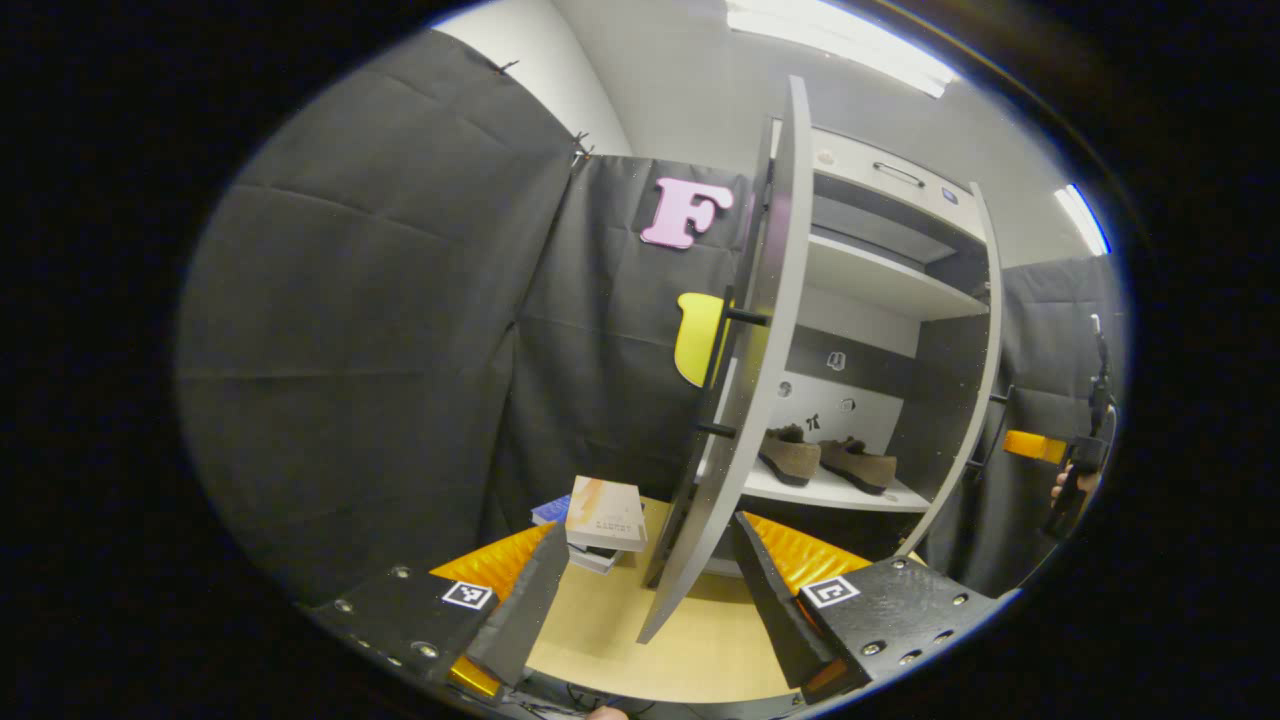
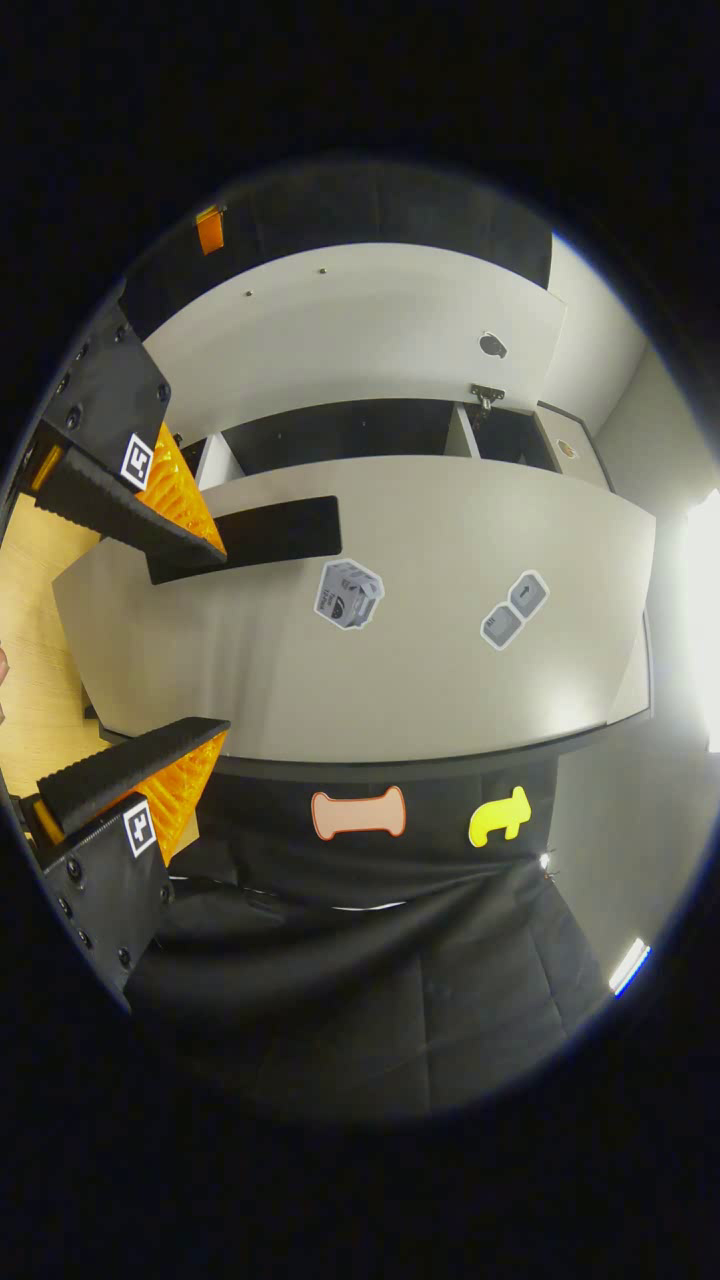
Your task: Grab one shoe with the right hand and put it into the shoe cabinet, grab the other shoe with the left hand and put it into the shoe cabinet; then close the right door with the right hand and the left door with the left hand.
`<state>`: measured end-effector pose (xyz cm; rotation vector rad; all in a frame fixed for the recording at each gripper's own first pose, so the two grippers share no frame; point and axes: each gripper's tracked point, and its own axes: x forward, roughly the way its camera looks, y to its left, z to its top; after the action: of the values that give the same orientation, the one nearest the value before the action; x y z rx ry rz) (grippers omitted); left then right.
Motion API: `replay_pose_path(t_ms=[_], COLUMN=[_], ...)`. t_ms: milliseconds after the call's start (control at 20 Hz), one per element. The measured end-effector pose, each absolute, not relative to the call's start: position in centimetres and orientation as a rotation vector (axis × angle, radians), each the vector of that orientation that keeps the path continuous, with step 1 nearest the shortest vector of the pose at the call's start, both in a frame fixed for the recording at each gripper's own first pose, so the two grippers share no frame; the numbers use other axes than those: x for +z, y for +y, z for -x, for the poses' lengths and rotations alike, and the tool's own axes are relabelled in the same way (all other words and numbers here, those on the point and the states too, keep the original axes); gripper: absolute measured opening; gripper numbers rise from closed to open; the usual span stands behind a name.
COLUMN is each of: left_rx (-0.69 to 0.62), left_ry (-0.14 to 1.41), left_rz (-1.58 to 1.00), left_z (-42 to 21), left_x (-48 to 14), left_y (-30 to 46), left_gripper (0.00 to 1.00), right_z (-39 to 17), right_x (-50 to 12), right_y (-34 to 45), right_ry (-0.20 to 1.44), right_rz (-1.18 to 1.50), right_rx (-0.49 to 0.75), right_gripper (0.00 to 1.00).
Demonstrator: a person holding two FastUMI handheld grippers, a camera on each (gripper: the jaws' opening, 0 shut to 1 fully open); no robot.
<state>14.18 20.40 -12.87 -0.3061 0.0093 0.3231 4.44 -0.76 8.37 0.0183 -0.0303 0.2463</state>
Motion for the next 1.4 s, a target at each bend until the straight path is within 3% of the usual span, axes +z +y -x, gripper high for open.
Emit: replay_pose_path(t_ms=[200,250,300,400,700,1000,1050,1200,1400], left_rx=[0.369,0.382,0.396,0.413,0.414,0.345,0.323,0.251,0.207], left_ry=[0.006,0.006,0.005,-0.012,-0.065,-0.15,-0.172,-0.195,-0.172], left_rz=[0.328,0.321,0.31,0.282,0.2,0.108,0.087,0.058,0.027], left_z=[-13.5,-13.4,-13.6,-13.8,-16.0,-19.3,-20.2,-22.8,-25.0], left_x=[-13.2,-13.2,-13.1,-12.5,-9.1,-3.7,-2.6,-0.9,-0.6], left_y=[23.7,24.8,25.7,27.6,32.4,33.4,33.3,32.1,31.1], left_gripper=[0.95,0.95,0.95,1.0,1.0,1.0,0.95,1.0,1.0], right_z=[-3.8,-3.7,-3.5,-3.2,-1.3,0.2,0.3,0.9,1.7], right_x=[7.4,7.0,6.7,6.1,4.8,3.2,2.7,1.6,0.5], right_y=[-1.0,-1.1,-1.2,-1.2,-0.8,-1.0,-1.1,-1.8,-3.4], right_ry=[-0.014,-0.006,0.001,0.016,0.048,0.062,0.073,0.09,0.098], right_rz=[-0.025,-0.027,-0.028,-0.035,-0.1,-0.106,-0.121,-0.17,-0.197], right_rx=[0.22,0.217,0.212,0.208,0.219,0.213,0.213,0.193,0.137], right_gripper=[0.96,0.92,0.96,0.96,0.96,0.96,0.96,0.96,0.96])
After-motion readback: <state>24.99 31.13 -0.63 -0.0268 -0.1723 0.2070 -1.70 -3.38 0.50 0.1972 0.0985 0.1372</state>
